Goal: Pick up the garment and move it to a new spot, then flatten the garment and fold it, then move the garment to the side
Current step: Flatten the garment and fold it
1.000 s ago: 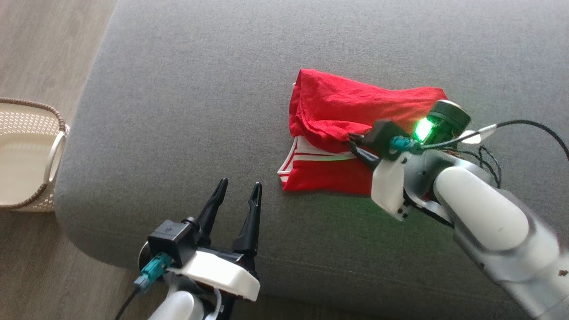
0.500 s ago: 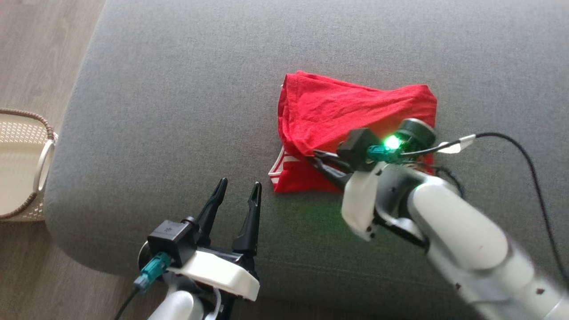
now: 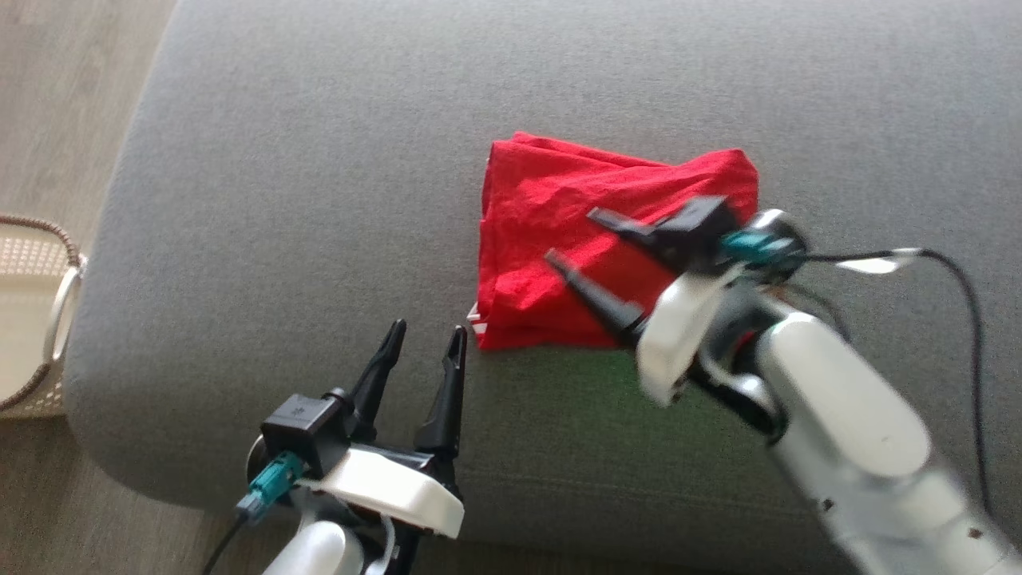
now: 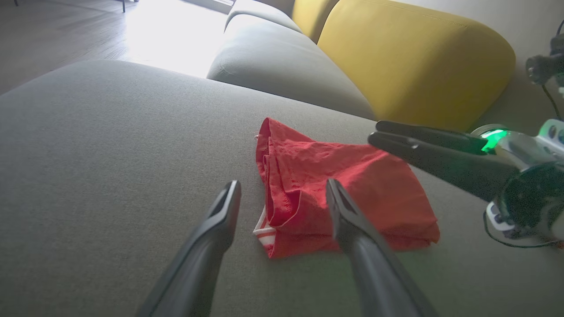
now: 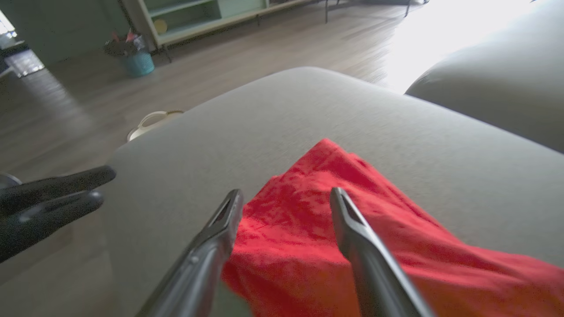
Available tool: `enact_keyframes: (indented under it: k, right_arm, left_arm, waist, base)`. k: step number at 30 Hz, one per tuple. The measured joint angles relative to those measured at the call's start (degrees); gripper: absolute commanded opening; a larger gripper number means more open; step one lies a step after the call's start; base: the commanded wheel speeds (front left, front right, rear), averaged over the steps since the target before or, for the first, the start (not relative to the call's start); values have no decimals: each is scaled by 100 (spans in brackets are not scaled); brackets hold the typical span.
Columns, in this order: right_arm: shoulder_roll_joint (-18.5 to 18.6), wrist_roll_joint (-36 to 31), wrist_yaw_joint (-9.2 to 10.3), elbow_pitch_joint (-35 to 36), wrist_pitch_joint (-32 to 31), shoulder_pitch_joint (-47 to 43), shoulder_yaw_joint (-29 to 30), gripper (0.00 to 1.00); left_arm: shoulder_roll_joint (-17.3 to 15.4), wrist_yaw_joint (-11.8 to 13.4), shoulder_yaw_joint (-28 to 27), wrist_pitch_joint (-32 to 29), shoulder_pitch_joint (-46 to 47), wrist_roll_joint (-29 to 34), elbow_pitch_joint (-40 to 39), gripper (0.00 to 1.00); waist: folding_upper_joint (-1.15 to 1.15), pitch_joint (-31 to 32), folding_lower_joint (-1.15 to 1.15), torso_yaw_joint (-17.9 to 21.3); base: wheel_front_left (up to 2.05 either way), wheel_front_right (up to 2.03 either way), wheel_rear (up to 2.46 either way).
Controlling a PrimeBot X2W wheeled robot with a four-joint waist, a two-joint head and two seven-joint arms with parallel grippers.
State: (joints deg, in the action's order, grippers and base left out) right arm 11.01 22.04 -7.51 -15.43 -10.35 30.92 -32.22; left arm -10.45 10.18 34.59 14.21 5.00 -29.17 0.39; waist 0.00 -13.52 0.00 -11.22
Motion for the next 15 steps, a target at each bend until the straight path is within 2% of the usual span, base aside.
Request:
enact_keyframes:
  k: [1, 4, 5, 6, 15]
  right_arm:
    - [-13, -118, 0, 3, 125, -39, 403, 100]
    - [-79, -386, 0, 20, 363, -246, 1060, 100]
    - [-79, -386, 0, 20, 363, -246, 1060, 100]
    - [-185, -588, 1, 20, 538, -421, 1416, 100]
    - [-570, -1111, 0, 79, 1497, -1106, 2365, 100]
  left_arm:
    - [0, 48, -23, 0, -1, 0, -4, 100]
    - [0, 101, -79, 1, -3, 0, -16, 100]
    - [0, 101, -79, 1, -3, 0, -16, 100]
    - [0, 152, -189, 1, -5, 1, -27, 100]
    - [21, 480, -695, 8, -119, 52, -236, 100]
  waist:
    - [0, 24, 0, 64]
    - [0, 59, 0, 184]
    - [0, 59, 0, 184]
    - [0, 87, 0, 269]
    - [0, 318, 0, 615]
  base:
    - [0, 0, 0]
    - [0, 0, 0]
    - [0, 0, 0]
    - [0, 0, 0]
    - [0, 0, 0]
